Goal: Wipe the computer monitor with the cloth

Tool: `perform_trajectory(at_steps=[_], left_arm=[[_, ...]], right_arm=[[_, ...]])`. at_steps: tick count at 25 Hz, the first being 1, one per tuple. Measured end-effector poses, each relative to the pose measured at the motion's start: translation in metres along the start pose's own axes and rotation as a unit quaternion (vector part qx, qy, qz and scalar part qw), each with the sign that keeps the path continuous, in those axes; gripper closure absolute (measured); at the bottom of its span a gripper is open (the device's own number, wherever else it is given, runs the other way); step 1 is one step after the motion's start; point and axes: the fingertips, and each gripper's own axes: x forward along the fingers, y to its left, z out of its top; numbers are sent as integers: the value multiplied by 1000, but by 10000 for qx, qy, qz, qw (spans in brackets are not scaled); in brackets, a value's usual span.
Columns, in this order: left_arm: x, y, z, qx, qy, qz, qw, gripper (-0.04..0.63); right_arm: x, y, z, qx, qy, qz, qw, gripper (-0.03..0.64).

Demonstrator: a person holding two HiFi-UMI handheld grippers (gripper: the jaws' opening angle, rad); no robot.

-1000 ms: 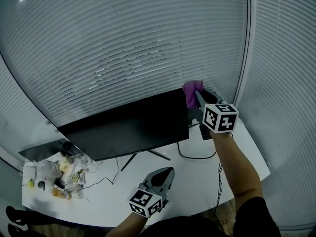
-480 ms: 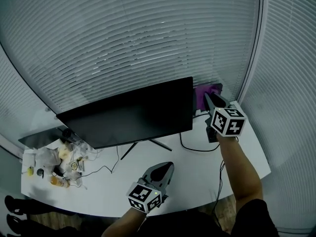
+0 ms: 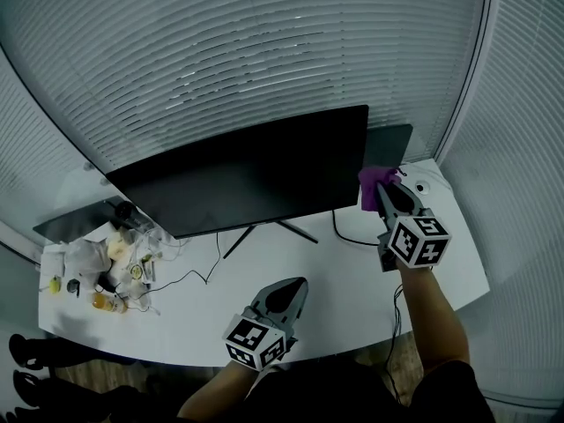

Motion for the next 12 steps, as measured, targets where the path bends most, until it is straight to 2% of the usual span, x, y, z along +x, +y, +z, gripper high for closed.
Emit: perform_trajectory(at_steps=[5, 12], left_arm=[[-39, 5, -8, -1, 52, -124, 9999, 591], [-115, 15, -40, -77, 147, -173, 9997, 591]], right_arm=[[-36, 53, -40, 48, 209, 27, 9998, 541], [-97, 149, -104, 420, 432, 149, 9981, 541]])
